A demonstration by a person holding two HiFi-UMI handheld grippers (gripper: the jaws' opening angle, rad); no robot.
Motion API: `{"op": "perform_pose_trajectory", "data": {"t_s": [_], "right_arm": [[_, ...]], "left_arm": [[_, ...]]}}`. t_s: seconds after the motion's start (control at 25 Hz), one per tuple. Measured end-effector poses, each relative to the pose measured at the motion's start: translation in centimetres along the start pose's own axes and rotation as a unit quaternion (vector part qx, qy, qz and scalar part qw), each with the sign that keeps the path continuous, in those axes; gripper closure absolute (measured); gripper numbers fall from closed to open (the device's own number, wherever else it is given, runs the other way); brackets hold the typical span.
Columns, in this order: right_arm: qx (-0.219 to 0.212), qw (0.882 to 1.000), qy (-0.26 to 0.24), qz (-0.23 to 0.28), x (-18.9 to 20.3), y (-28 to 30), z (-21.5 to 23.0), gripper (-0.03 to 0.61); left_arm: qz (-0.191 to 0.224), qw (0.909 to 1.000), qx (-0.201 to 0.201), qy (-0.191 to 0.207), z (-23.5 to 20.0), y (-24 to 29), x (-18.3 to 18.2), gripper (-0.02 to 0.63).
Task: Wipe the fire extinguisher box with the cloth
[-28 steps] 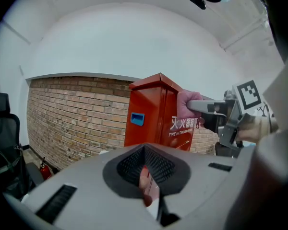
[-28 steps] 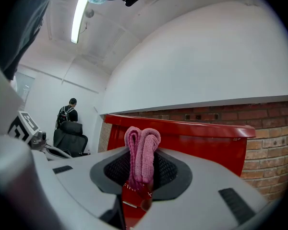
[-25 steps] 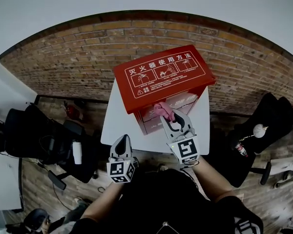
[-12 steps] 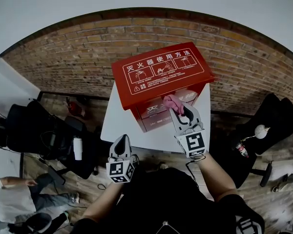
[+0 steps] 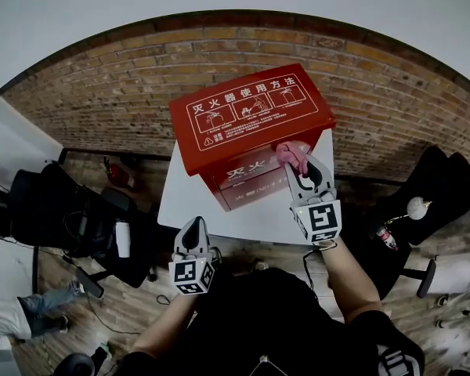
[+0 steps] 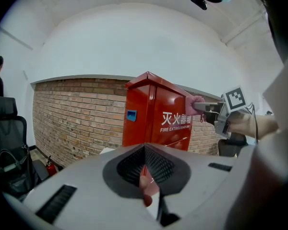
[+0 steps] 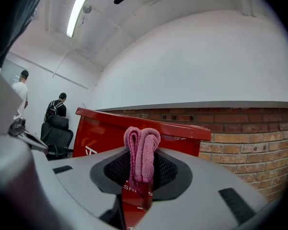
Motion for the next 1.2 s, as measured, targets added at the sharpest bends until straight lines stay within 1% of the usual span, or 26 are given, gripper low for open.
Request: {"op": "perform_pose_trajectory", "data": {"t_s": [0.36, 0.76, 1.0, 1.2], "right_arm": [[0.035, 0.999, -0.007, -0.007, 0.8, -1.4, 3.9, 0.468], [0.088, 0.996, 0.000, -0.018, 2.1, -3.0, 8.3, 0.468], [0.097, 0.995, -0.005, -0.025, 2.5, -3.2, 9.5, 0.468], [0.101, 0.994, 0.000, -0.030, 3.1, -3.2, 9.8, 0.468]], "left_arm": [[-0.001, 1.0000, -0.004, 0.002, 0.5, -0.3, 0.2, 0.586], [-0.010, 0.9999, -0.008, 0.001, 0.5, -0.6, 0.9, 0.586], [-0.011, 0.9999, -0.004, 0.004, 0.8, -0.6, 0.9, 0.586], [-0.011, 0.9999, -0.005, 0.007, 0.9, -0.6, 0.9, 0.586]]}}
Point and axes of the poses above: the fingertips, and each gripper's own axes: y forward along the fingers, z to its right, x out of its underside, the point moved 3 cm from there along -y, backward along the fingers, and after that the axes turned 9 degrees about -x, right-handed, at the moved point
